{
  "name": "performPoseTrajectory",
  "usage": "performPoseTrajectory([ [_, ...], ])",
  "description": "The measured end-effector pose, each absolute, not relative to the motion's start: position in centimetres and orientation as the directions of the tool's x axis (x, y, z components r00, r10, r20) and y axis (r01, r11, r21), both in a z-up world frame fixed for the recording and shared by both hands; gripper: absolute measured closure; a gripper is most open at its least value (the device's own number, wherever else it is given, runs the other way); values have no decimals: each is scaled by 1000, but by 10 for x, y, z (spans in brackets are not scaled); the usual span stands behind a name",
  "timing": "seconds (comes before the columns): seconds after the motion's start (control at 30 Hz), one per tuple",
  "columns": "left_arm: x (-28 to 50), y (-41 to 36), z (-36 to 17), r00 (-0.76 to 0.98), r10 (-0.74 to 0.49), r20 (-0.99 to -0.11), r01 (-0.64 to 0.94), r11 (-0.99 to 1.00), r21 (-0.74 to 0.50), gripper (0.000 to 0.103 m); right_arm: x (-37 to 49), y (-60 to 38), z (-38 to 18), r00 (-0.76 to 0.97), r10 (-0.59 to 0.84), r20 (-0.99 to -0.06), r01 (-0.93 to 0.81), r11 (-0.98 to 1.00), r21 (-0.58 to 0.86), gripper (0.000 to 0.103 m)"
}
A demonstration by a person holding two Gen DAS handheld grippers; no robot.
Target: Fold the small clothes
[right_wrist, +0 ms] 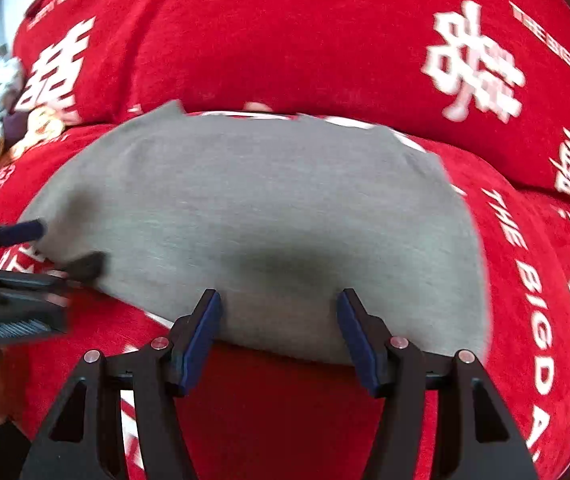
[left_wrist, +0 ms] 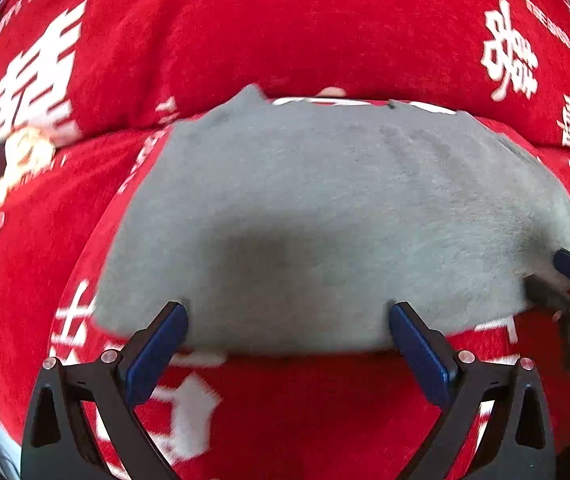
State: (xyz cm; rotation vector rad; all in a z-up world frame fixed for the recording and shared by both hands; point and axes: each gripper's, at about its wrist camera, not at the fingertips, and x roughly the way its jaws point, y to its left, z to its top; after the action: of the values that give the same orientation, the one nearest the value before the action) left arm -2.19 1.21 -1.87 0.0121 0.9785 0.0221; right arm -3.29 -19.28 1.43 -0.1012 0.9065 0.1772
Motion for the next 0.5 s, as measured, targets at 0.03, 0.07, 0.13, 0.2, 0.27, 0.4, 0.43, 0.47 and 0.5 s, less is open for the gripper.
performPoseTrajectory([
  [0.03, -26, 21, -15, 565, 24, -824, -26, 1000, 11, 1, -34, -203, 17, 601, 99, -793, -175, 984, -10, 38],
  [0.07, -29, 30, -11, 580, 31, -814, -40, 999, 9, 1, -34, -210, 20, 599, 88, -796, -155, 988, -8, 38],
  [0.13, -32, 56, -3, 612, 50, -789, -91, 996, -8, 1, -33, -222, 29, 607, 83, -790, -129, 992, 5, 38],
  [0.2, -25, 92, -2, 611, 55, -789, -175, 982, -67, 1, -30, -226, 40, 617, 88, -782, -123, 992, 15, 38],
  [0.27, -16, 124, -11, 579, 4, -815, -234, 959, -162, 1, -27, -222, 50, 627, 99, -772, -131, 991, 20, 38],
  [0.4, -11, 166, -35, 575, -271, -772, -195, 871, -451, 1, -20, -204, 61, 630, 127, -766, -160, 987, 32, 38],
  [0.43, -12, 166, -34, 569, -309, -762, -160, 868, -471, 1, -20, -198, 62, 630, 129, -766, -169, 985, 27, 38],
  [0.47, -11, 165, -34, 568, -333, -753, -133, 865, -483, 1, -18, -192, 62, 628, 130, -767, -178, 984, 21, 38],
  [0.5, -9, 162, -34, 571, -340, -748, -119, 866, -485, 1, -18, -185, 61, 624, 131, -771, -189, 982, 14, 38],
])
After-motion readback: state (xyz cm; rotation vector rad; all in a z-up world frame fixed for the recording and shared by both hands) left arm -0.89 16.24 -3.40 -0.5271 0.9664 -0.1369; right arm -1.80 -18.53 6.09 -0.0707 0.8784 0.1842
